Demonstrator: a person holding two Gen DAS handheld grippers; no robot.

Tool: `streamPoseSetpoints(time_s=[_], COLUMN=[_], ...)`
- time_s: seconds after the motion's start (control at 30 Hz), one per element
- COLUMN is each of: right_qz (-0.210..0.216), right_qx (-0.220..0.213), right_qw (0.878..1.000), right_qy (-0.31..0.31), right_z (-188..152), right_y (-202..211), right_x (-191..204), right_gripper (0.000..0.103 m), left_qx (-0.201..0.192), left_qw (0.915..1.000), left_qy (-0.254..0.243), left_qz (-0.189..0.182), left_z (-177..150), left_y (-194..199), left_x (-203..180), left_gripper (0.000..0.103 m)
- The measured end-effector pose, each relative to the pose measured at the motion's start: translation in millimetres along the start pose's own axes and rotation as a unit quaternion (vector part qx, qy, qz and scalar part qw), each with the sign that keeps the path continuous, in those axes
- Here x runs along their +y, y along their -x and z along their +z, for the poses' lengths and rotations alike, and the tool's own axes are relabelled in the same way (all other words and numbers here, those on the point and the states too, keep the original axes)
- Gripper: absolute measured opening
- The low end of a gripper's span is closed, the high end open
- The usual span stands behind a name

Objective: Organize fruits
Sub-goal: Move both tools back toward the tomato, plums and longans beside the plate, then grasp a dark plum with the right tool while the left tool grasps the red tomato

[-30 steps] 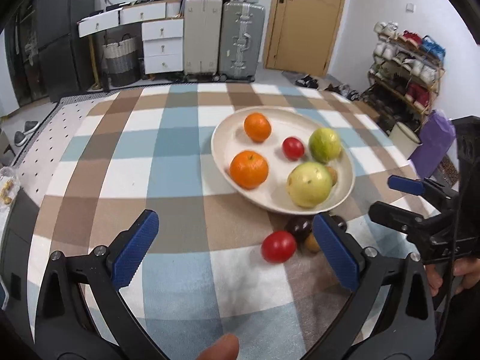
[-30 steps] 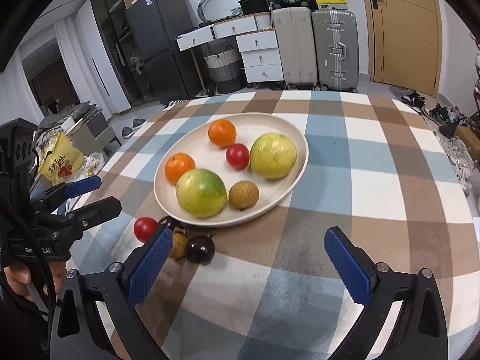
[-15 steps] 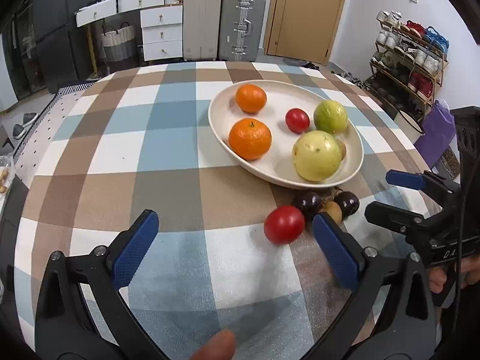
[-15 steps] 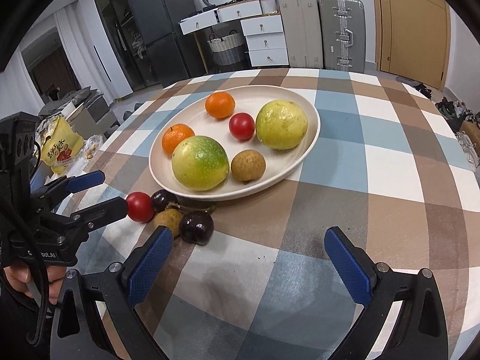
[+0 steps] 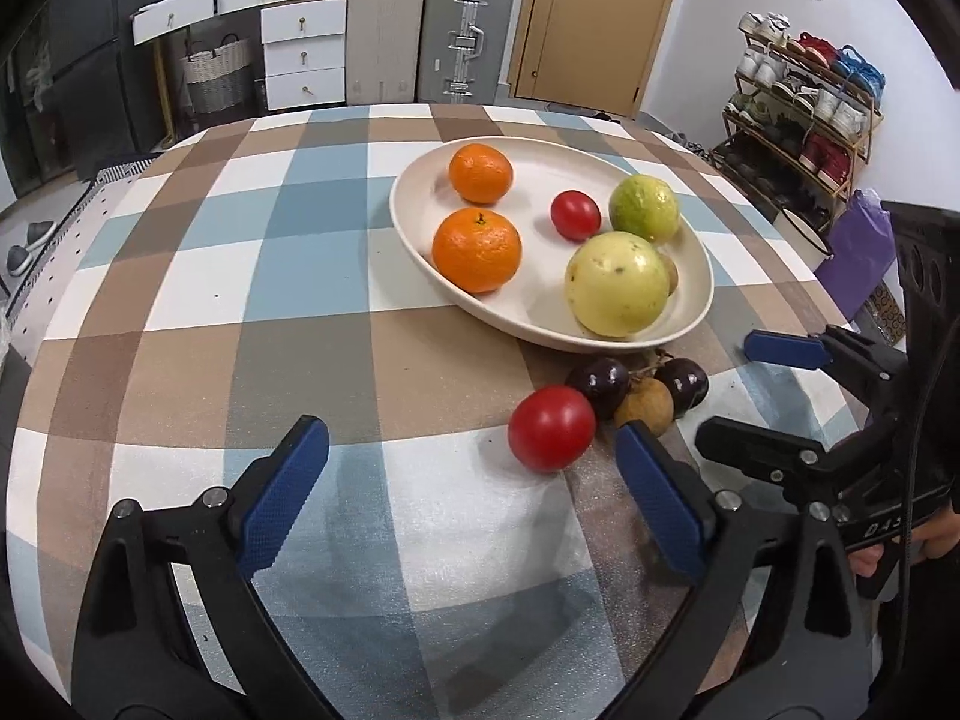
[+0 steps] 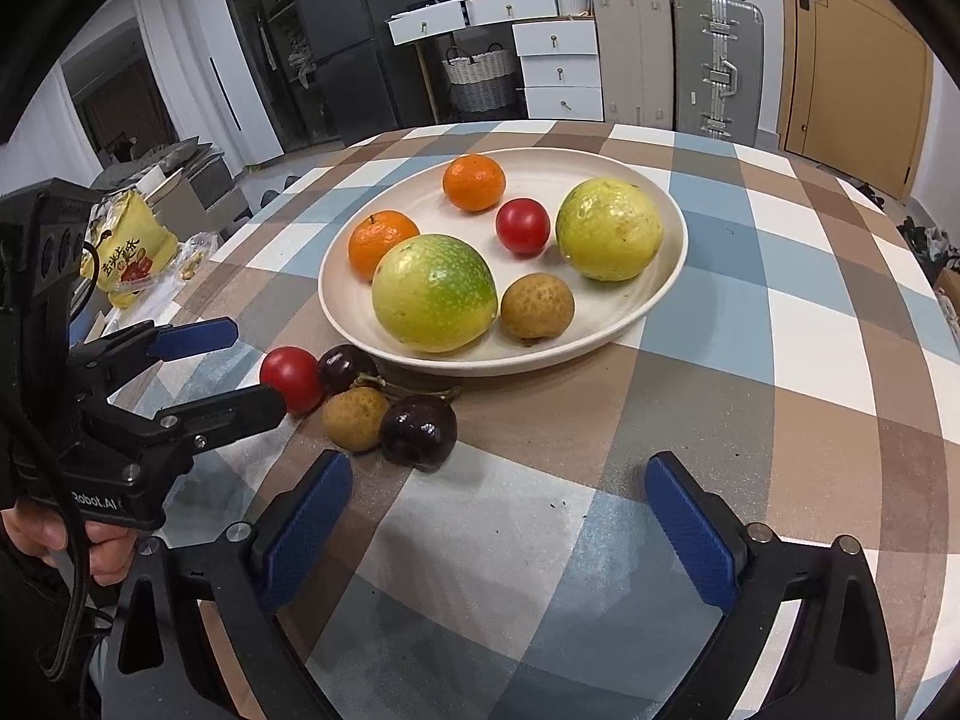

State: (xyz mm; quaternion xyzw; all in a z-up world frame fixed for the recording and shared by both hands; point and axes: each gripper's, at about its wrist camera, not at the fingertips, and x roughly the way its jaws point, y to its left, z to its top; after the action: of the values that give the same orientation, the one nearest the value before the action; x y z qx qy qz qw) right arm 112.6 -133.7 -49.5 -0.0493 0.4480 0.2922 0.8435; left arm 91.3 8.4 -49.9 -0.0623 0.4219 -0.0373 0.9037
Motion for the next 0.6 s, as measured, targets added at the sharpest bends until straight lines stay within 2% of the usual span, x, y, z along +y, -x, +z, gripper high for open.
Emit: streamPoseSetpoints(time_s=[0.17,0.37,0.5,0.6], right_qz=[-0.013,-0.021,-0.025,-0.025], right_qx=[0.004,0.007,0.009,0.007], right_qw=[1.000,0.998,0.997,0.997], right_qy=[0.020,0.051,0.069,0.071], right_z=[3,4,3,4], right_y=[-2,-5,-7,-7], right_x=[7,17,25,25], right_gripper=[0.082,0.074,0.071,0.064], left_qx=[0.004,0.009,0.013,0.014], left_qw=[0.9998,0.9996,0.9998,0.9998], left_qy=[0.010,0.008,-0.003,-0.006], left_qz=[-0.018,-0.024,-0.016,-0.011], left_z=[-1,-1,0,0], left_y=[-3,-7,-10,-11], left_x=[2,1,-3,-4], left_gripper=[0.097,0.095,0.091,0.087])
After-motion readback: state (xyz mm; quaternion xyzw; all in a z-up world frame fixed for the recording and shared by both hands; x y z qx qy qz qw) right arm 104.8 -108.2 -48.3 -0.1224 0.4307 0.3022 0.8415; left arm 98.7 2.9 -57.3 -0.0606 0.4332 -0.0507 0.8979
